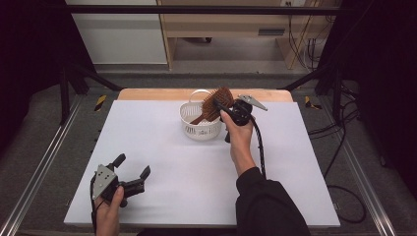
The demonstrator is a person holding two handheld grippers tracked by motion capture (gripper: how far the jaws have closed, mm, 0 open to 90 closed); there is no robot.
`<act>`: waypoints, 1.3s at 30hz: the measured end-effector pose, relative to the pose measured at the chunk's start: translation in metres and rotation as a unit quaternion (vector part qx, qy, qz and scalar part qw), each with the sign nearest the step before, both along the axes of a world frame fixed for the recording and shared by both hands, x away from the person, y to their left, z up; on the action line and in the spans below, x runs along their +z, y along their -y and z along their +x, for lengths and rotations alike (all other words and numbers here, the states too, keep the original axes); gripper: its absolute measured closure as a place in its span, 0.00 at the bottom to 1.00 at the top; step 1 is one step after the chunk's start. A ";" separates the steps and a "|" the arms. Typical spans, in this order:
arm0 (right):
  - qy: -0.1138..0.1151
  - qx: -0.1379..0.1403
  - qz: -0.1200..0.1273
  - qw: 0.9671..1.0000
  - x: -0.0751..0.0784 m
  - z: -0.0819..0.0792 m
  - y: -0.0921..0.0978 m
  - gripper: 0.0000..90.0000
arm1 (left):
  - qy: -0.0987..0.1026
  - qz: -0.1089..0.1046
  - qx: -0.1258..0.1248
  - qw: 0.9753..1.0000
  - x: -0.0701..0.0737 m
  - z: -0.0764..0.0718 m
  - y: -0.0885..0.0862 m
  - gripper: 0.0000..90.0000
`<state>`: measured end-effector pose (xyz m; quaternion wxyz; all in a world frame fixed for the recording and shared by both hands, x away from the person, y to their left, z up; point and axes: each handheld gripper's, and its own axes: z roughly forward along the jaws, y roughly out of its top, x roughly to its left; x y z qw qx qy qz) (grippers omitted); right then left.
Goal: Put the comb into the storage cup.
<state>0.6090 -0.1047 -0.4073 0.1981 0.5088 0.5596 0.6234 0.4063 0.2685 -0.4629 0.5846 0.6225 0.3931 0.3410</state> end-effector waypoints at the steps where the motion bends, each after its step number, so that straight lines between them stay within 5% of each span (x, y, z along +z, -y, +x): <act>1: 0.000 -0.001 -0.001 1.000 -0.001 0.000 0.000 0.45 | 0.000 0.000 0.000 1.000 0.000 0.000 0.000 0.01; 39: -0.028 -0.022 0.014 0.999 -0.011 0.008 0.013 0.40 | 0.001 0.003 0.003 1.000 0.000 0.000 0.000 0.01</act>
